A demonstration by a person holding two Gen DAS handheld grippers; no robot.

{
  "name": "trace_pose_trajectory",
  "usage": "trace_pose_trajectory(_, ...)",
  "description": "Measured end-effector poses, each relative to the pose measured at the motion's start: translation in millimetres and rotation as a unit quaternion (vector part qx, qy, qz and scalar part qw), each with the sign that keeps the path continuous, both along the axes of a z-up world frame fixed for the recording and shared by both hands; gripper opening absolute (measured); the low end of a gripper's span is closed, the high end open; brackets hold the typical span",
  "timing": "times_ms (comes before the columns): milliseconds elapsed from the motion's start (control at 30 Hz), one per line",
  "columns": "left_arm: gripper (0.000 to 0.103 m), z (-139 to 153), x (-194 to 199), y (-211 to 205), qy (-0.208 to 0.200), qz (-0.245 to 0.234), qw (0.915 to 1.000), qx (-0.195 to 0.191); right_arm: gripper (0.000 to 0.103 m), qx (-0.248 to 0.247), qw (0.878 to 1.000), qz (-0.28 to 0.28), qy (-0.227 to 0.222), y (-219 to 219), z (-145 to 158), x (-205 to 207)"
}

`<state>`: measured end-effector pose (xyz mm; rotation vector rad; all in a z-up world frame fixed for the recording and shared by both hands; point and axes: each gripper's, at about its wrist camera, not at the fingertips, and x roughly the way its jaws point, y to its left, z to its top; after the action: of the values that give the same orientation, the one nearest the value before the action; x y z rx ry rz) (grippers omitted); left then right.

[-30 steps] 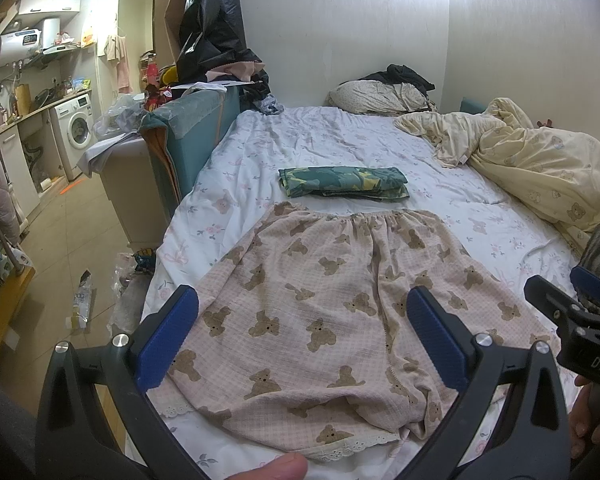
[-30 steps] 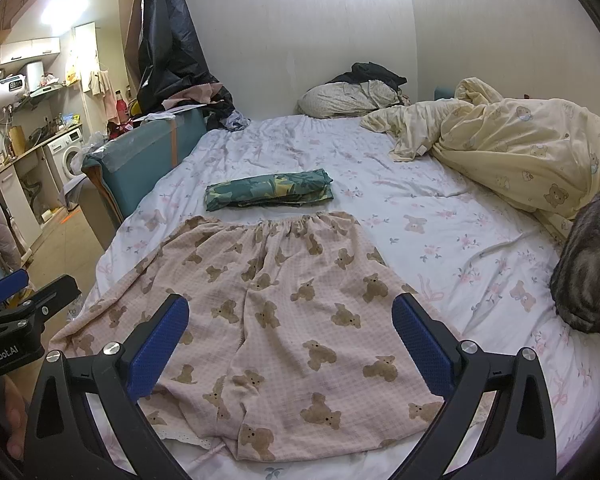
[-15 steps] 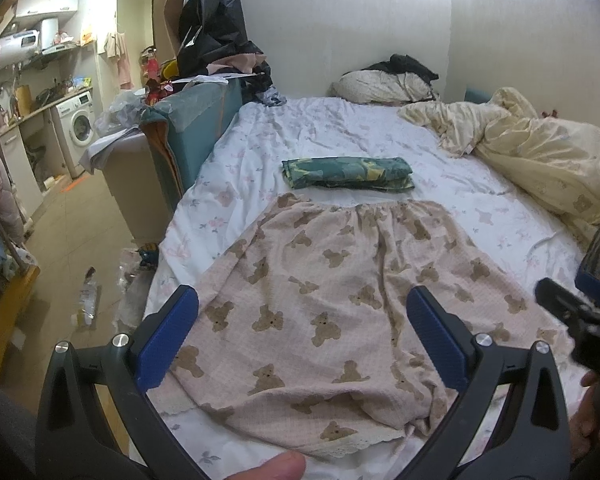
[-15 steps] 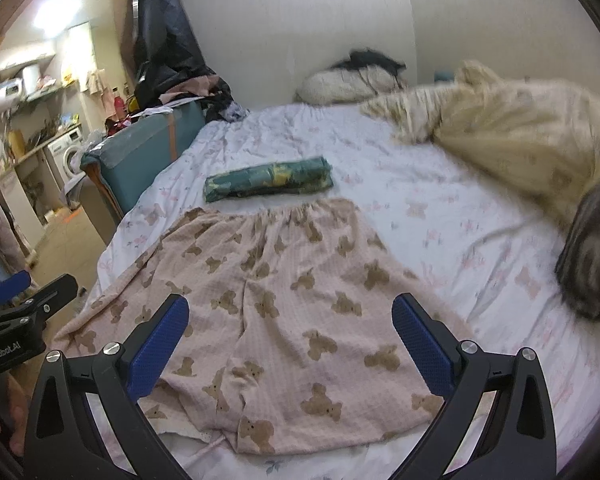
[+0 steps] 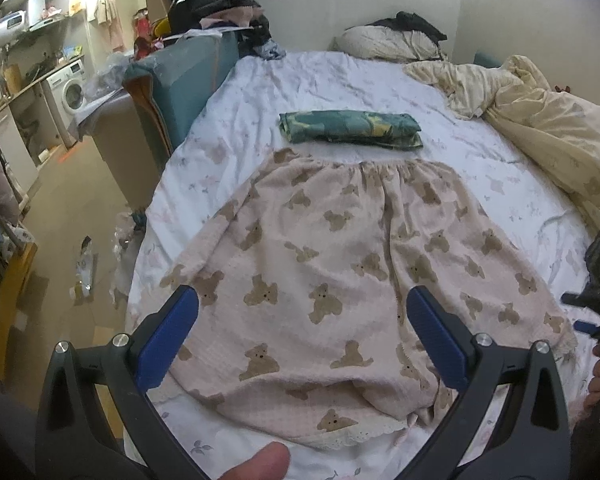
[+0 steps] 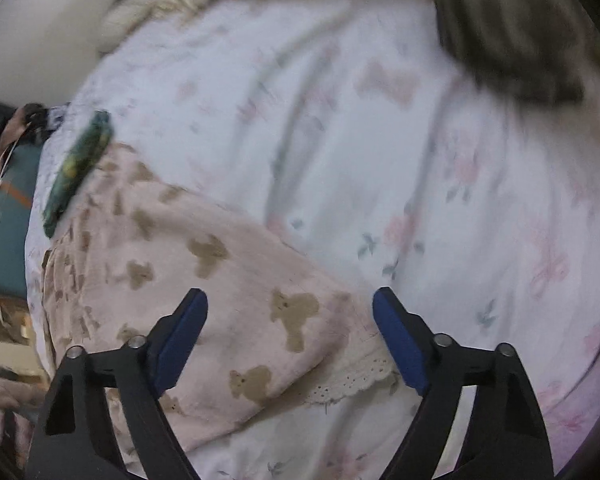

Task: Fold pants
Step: 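Grasp the lace-trimmed hem of one pant leg with the right gripper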

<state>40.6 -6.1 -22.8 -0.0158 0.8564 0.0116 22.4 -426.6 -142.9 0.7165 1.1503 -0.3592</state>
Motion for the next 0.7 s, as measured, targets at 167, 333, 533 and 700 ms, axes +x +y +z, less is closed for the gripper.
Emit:
trace_pose_trajectory(167,0.102,0,7,-3,0.012,-0.003,0.9999,-0.012,0.079,-0.042,0.997,0.017,0.059,11,-21,8)
trace_pose_trajectory(333,0.102,2,7,-4,0.014,-0.009,0.9997,-0.02,0.015,-0.08,0.993,0.058,0.07,24,-20,8)
trace_pose_trajectory(533,0.102,4,5,-4,0.012,-0.009,0.9997,-0.019,0.001,-0.09,0.992,0.083,-0.038,39,19,3)
trace_pose_trajectory(700,0.102,2,5,-3,0.015,-0.008,0.9997,-0.016,0.001,-0.053,0.963,0.196,-0.175,89,66,-3)
